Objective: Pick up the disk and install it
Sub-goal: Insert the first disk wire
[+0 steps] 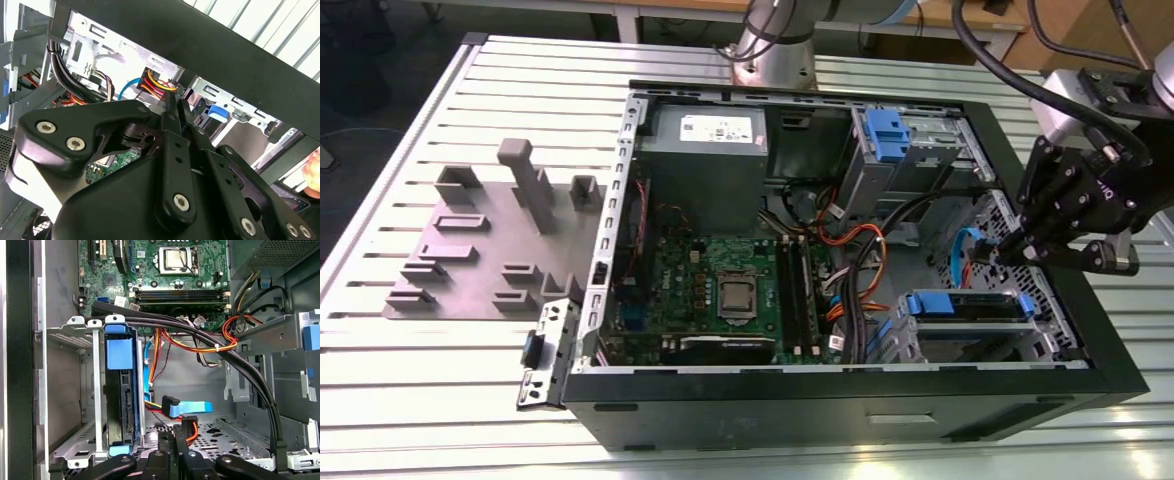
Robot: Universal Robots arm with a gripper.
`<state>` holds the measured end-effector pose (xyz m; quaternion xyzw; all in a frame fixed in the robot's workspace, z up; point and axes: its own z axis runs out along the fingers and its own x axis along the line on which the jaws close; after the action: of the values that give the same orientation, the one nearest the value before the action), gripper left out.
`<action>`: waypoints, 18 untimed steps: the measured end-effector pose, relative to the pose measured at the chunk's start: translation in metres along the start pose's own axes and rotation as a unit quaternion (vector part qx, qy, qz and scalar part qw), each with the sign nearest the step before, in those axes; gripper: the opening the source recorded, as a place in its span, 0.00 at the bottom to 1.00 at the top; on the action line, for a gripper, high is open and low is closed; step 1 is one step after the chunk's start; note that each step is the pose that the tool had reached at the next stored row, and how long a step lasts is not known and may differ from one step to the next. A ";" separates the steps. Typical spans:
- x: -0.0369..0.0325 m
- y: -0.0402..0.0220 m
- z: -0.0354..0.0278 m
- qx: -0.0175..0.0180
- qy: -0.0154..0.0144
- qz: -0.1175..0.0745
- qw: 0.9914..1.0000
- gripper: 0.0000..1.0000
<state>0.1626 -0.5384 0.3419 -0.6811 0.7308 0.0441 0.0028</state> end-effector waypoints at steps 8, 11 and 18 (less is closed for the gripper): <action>0.0003 0.0069 -0.0020 0.005 0.014 0.000 1.000 0.16; 0.0007 0.0076 -0.0019 0.008 0.015 0.000 1.000 0.16; 0.0020 0.0168 -0.0014 0.028 0.013 -0.003 1.000 0.16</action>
<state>0.1458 -0.5394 0.3443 -0.6832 0.7300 0.0149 0.0120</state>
